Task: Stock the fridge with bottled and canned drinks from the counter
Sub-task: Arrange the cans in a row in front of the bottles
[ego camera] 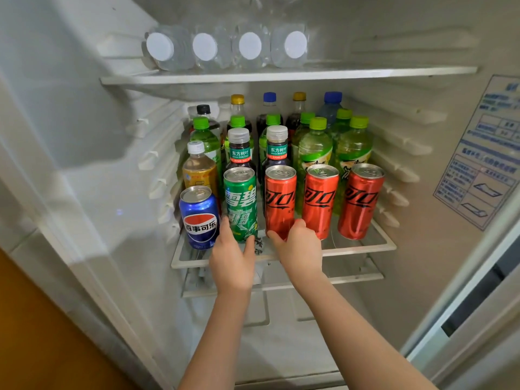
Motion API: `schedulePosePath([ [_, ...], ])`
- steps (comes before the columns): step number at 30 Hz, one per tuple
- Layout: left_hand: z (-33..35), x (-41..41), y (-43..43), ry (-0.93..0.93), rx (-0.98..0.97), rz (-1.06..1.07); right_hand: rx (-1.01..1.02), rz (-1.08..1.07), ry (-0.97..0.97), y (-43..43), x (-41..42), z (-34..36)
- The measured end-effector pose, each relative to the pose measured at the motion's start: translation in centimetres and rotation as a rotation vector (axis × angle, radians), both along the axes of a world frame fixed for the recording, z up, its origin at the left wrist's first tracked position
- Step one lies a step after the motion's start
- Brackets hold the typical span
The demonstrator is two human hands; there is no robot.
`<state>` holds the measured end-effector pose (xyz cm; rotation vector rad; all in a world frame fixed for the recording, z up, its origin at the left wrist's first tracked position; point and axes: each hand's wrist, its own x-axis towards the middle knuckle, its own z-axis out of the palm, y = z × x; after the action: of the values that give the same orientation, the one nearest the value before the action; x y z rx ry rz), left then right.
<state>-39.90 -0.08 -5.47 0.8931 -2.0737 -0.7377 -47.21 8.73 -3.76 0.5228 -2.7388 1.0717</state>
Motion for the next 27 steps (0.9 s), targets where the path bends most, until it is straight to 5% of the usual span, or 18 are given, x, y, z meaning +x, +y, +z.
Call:
schedulePosePath([
  [20,-0.1,0.5,0.2,0.056,0.024,-0.068,-0.041,0.058,-0.067,0.8,0.1,0.1],
  [27,-1.2,1.6,0.7,0.192,-0.002,-0.120,-0.320,-0.035,0.095,5.5,0.6,-0.5],
])
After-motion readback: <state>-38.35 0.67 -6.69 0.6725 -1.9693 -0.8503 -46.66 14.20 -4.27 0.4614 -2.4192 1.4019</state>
